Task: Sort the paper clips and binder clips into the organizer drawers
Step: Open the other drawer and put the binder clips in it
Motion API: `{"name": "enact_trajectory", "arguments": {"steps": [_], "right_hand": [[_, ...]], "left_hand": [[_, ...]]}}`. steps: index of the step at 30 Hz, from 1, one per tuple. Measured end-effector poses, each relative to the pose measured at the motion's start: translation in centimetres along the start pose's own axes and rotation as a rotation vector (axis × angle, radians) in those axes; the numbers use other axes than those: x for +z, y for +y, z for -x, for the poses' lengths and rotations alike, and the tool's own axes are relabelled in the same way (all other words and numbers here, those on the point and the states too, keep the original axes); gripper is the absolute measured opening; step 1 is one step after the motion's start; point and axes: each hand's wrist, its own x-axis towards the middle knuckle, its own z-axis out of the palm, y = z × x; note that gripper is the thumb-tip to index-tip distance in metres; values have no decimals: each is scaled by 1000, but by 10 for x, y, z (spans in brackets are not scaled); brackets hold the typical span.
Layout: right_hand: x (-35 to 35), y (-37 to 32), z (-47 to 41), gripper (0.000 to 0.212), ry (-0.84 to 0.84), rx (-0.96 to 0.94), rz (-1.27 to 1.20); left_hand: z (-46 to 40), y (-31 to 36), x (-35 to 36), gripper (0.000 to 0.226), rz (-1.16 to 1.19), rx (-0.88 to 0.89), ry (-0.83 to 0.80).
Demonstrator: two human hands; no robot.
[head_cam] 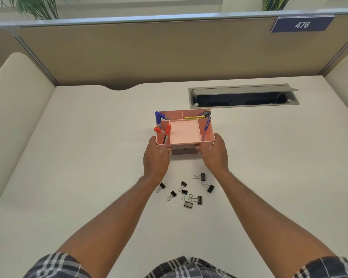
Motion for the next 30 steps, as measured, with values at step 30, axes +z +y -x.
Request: {"name": "enact_trajectory", "arguments": {"steps": [30], "right_hand": [[35, 35, 53, 32, -228, -440, 688]], "left_hand": [[51, -41, 6, 45, -186, 172, -34]]}}
